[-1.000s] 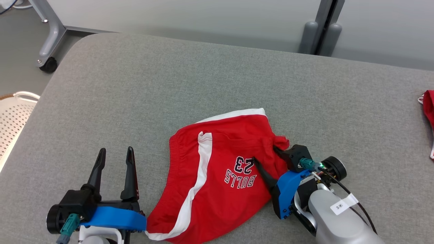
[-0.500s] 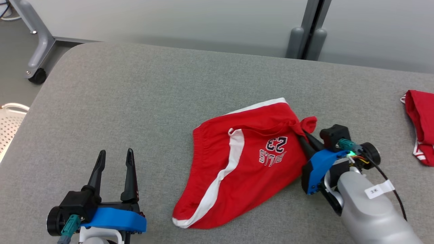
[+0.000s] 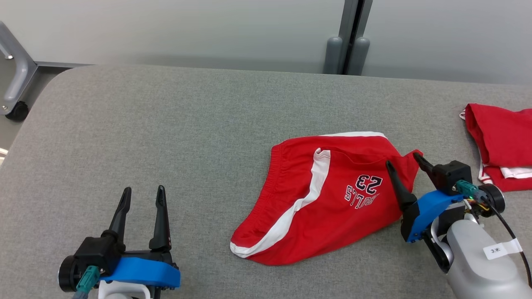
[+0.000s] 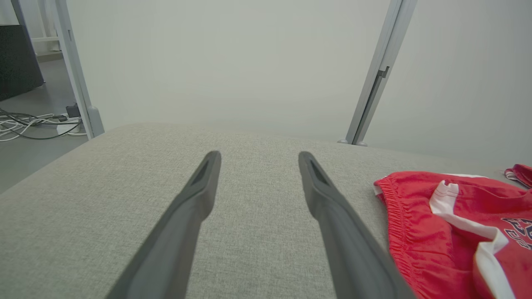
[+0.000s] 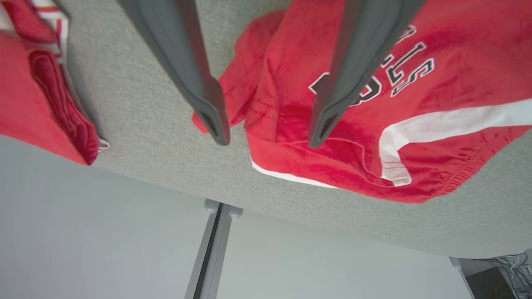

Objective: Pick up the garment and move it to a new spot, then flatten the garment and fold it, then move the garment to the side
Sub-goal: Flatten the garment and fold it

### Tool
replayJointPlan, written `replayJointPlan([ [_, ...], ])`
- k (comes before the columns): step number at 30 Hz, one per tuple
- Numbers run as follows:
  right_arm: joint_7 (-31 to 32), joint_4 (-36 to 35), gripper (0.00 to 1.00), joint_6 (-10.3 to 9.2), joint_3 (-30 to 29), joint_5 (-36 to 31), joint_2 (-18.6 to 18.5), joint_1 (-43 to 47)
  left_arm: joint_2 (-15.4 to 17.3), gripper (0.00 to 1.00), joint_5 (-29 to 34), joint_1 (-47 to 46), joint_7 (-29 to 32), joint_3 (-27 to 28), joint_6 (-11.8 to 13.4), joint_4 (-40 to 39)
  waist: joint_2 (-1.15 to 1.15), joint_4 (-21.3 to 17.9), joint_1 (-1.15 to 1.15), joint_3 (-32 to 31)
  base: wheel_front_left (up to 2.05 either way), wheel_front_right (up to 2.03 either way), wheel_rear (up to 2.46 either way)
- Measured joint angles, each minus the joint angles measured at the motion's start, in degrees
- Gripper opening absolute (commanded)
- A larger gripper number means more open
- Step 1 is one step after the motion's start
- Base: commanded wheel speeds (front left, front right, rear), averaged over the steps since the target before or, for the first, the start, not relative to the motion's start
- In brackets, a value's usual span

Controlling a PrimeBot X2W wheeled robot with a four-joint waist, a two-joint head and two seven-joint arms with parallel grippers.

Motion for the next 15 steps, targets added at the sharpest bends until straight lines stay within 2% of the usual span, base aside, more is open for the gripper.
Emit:
replayJointPlan([
  [7, -0.02, -7.23, 1.00, 0.00, 1.60, -1.79, 0.12, 0.47, 0.00, 1.00, 0.01, 0.04, 0.00, 0.11, 0.00, -0.10, 0.00, -0.08, 0.00, -0.28, 0.00, 0.00, 0.00],
  [10, 0.37, -8.34, 1.00, 0.00, 4.53, -2.20, 0.18, -1.12, 0.00, 1.00, -0.01, 0.03, 0.00, -0.13, 0.02, -0.26, 0.00, 0.33, 0.00, -0.14, 0.00, 0.00, 0.00],
  [15, 5.05, -8.43, 1.00, 0.00, 10.34, -2.04, -0.01, -5.31, 0.00, 1.00, -0.44, -0.17, 0.01, -0.56, 0.02, -0.25, 0.00, 1.54, 0.00, 0.68, 0.00, 0.00, 0.00],
])
